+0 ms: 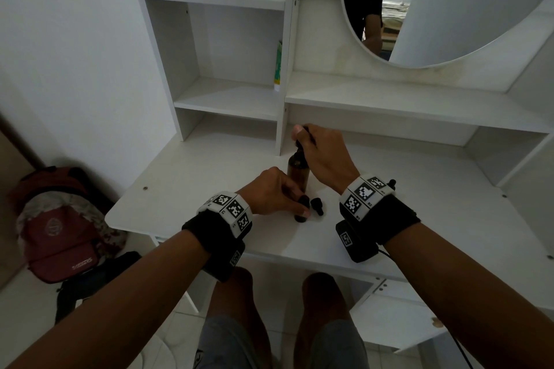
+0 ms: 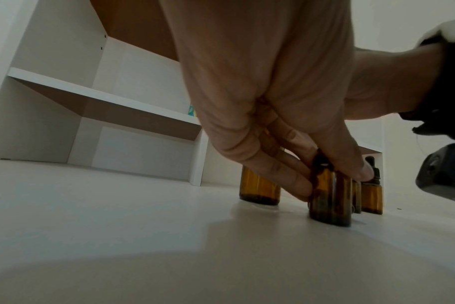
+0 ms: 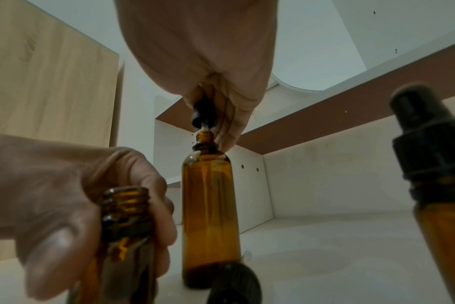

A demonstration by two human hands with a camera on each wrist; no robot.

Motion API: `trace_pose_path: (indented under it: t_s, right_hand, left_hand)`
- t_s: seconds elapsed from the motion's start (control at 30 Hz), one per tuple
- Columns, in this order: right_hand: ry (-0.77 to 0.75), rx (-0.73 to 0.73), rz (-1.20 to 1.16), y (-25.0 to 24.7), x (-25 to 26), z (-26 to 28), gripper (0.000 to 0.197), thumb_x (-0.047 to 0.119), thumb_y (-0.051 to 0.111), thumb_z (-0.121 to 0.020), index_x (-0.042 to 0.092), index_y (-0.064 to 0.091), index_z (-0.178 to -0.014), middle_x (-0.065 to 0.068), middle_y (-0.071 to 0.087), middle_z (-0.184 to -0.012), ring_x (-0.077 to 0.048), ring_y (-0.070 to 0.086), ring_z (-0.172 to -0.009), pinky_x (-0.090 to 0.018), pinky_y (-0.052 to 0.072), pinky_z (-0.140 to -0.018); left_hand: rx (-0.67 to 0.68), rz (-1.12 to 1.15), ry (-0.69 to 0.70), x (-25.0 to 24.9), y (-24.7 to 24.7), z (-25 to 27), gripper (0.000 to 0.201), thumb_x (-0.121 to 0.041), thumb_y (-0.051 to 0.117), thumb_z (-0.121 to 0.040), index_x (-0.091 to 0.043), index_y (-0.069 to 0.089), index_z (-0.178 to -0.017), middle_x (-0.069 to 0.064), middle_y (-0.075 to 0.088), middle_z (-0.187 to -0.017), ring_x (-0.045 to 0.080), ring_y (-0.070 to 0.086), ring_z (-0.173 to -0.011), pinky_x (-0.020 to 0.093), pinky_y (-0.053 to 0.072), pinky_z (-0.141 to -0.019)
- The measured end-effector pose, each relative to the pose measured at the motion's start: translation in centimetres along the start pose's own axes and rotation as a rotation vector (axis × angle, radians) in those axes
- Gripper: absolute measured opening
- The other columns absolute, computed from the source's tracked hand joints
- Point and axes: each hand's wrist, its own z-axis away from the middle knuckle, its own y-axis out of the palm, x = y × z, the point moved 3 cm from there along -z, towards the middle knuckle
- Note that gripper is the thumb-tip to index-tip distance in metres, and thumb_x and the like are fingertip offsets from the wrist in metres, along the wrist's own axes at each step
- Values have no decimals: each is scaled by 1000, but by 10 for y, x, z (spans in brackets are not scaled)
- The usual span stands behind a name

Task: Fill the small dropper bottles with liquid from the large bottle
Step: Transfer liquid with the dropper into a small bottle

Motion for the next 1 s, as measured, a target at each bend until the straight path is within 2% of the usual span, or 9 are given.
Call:
trace_pose_path:
  t_s: [0.07,0.17,0.33,0.57,1.0]
  right_hand:
    - [-10,-5,4,-1,0,0,46,29,37,-104,-3,66,-87,-18,68,-78,-30,66,-71,-44,54,-71]
    - [-18,-24,-11,-1,-1,1,47,29,37,-104,-2,67,-86,-18,69,-77,-30,67,-71,-44,55,-71]
    - [-8,-11,3,0,-2,1,46,30,38,-104,0,67,-86,-16,69,-77,-28,67,-71,-43,55,-71]
    - [-7,-5,-19,1,-2,1,46,31,39,-104,-1,66,-85,-17,68,-76,-28,67,-70,-44,55,-70]
    - [-3,-25,-31,2,-3,0,48,33,38,-103,-1,66,-85,-16,69,-75,-28,67,-70,-45,56,-68]
  left_hand:
    - [-1,0,-1,0,0,0,29,-25,88,-70,-11,80,-93,4,78,-87,21,72,-88,39,58,-87]
    - [-1,9,-4,1,0,1,28,-25,88,-69,-11,80,-92,4,78,-87,21,73,-88,39,58,-88]
    - [-10,13,-12,1,0,0,24,-24,89,-69,-13,79,-87,1,76,-83,11,69,-77,33,57,-83]
    - [-4,10,-12,1,0,0,28,-25,89,-69,-10,79,-90,6,77,-86,24,72,-87,40,58,-87]
    - [4,32,-8,-2,1,2,27,-22,89,-69,-10,80,-92,3,78,-86,20,73,-88,37,58,-88]
